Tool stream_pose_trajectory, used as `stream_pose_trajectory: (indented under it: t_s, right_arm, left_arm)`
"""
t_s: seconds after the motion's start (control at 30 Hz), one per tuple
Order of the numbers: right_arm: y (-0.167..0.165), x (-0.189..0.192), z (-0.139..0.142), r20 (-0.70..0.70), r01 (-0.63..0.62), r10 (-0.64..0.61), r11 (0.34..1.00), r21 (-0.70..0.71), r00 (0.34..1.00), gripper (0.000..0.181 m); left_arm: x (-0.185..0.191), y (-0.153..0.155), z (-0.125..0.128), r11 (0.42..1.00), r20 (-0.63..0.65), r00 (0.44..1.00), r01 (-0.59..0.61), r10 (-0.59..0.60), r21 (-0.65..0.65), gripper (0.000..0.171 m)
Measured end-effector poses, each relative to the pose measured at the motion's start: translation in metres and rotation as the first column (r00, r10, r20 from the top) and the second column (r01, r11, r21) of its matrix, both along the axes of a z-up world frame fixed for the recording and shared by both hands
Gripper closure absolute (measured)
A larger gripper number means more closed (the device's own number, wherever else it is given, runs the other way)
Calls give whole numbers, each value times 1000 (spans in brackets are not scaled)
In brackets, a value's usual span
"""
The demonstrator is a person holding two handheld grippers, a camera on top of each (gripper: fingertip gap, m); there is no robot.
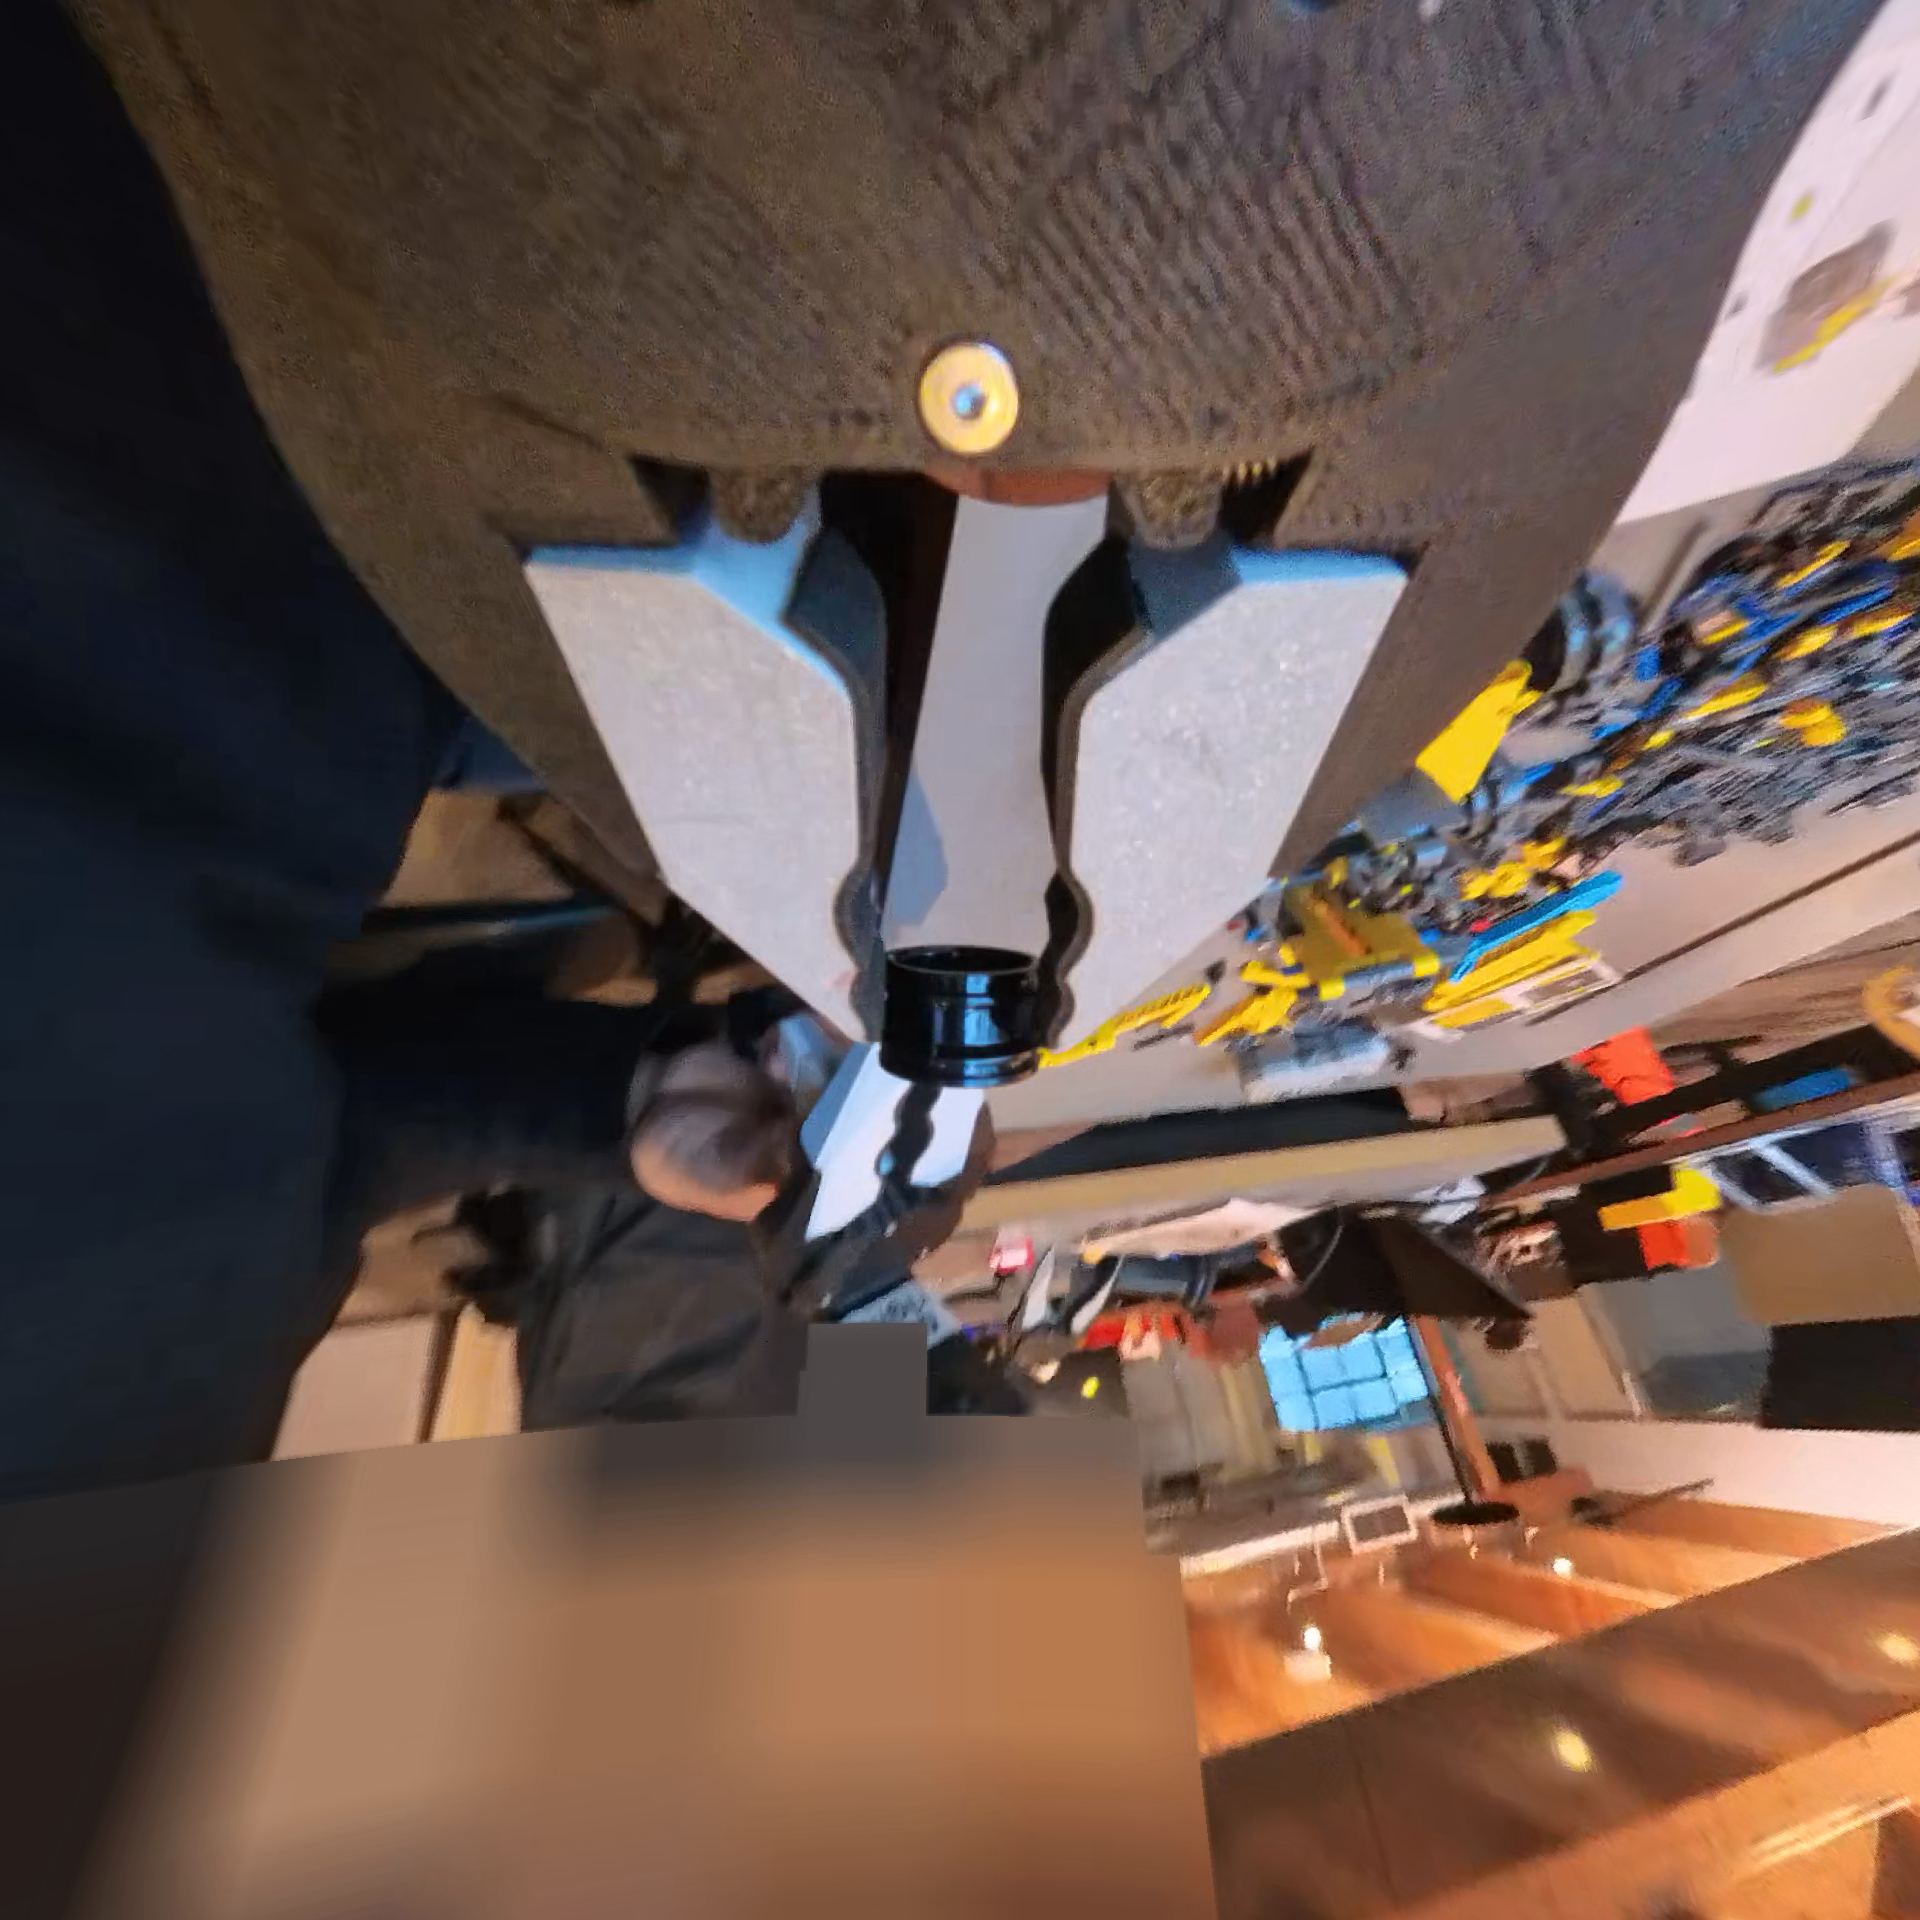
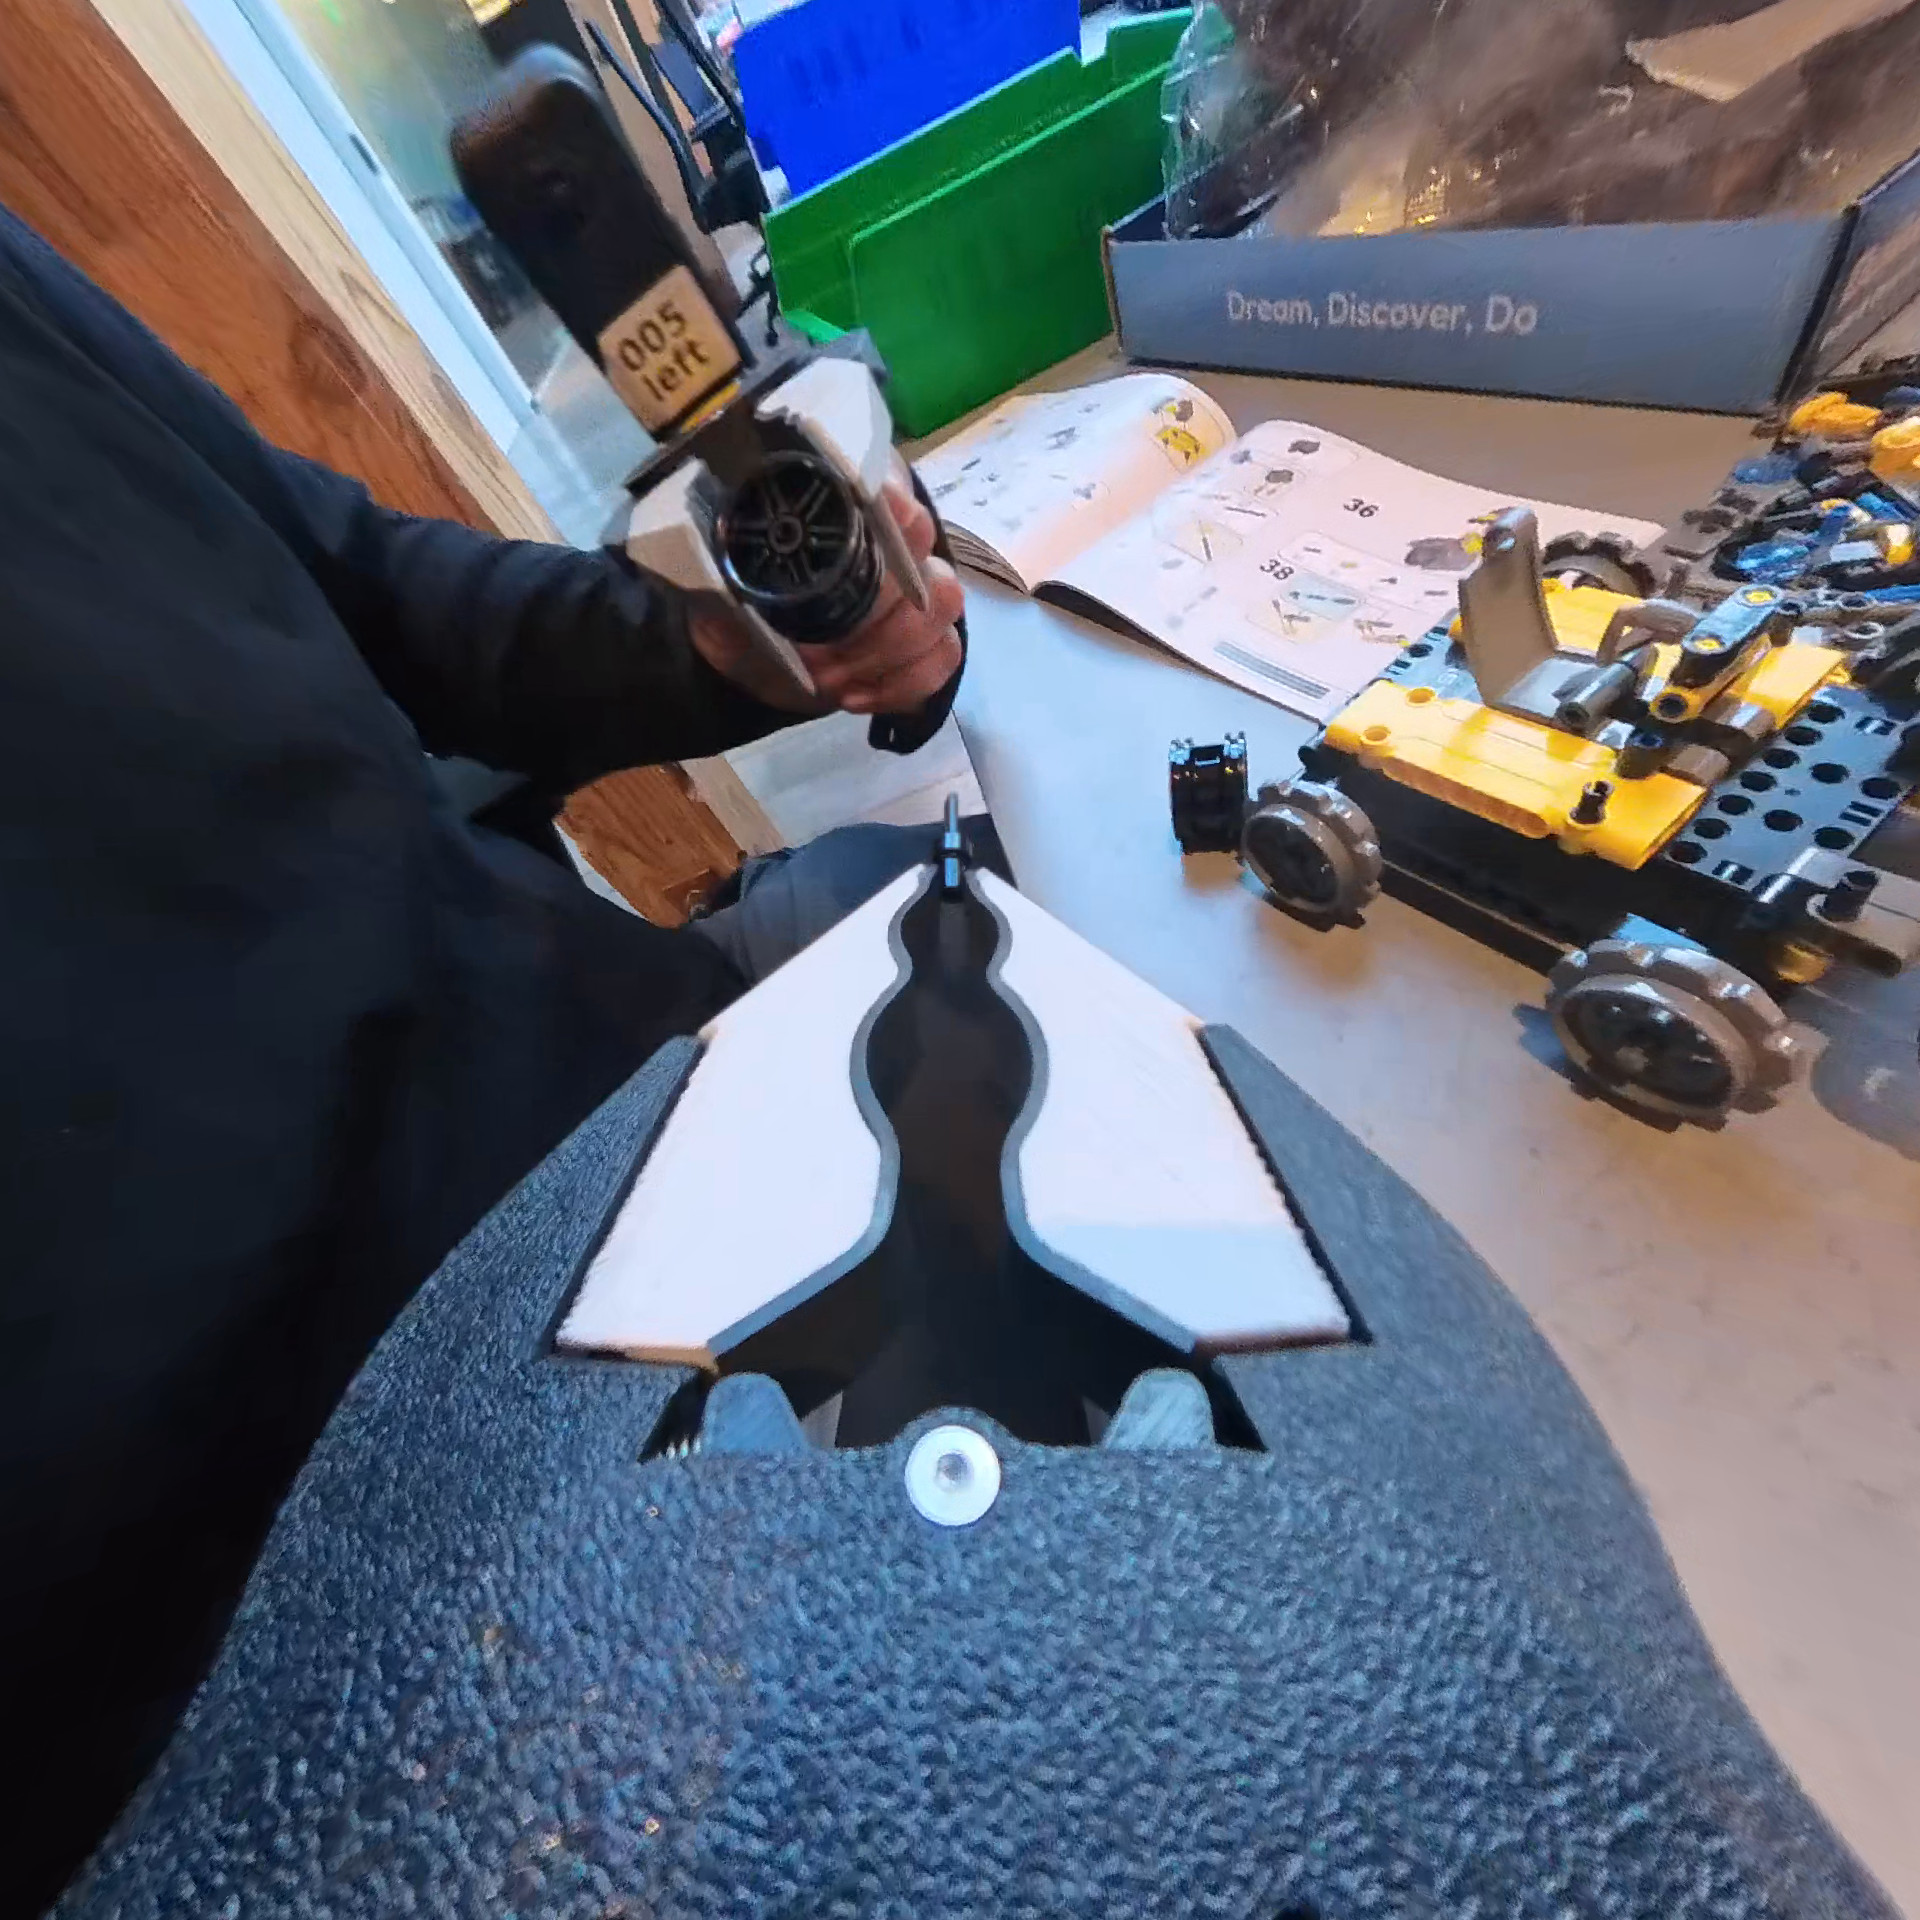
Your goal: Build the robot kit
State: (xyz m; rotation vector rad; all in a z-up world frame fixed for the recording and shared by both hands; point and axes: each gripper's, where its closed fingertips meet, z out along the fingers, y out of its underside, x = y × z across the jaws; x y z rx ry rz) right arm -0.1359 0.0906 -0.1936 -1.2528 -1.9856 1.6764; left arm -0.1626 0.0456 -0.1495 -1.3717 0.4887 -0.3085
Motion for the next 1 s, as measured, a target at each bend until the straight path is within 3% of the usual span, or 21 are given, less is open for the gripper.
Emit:
stream_pose_trajectory:
  t_s: [0.07, 0.23, 0.47, 0.83, 1.0]
  right_arm:
    - [-4, 3, 6, -9, -17, 17, 999, -29, 1000, 177]
    - [-10, 6, 16, -47, -39, 37, 998, -41, 998, 177]
    - [-20, 13, 27, -87, -72, 69, 997, -39, 994, 177]
    - [-24, 14, 26, 23, -100, 108, 968, -231, 994, 177]
    - [-24, 14, 23, 13, -103, 107, 975, -195, 994, 177]
  left_arm:
    - [2, -4, 9, 999, 46, 998, 48, -49, 26, 143]
    - [15, -5, 7, 993, 2, 993, 114, -114, 25, 143]
    - [20, 0, 0, 993, -32, 992, 119, -118, 8, 143]
    - [28, 9, -12, 995, -165, 981, 100, -103, -26, 143]
    - [27, 13, -19, 996, -171, 981, 82, -89, -44, 143]
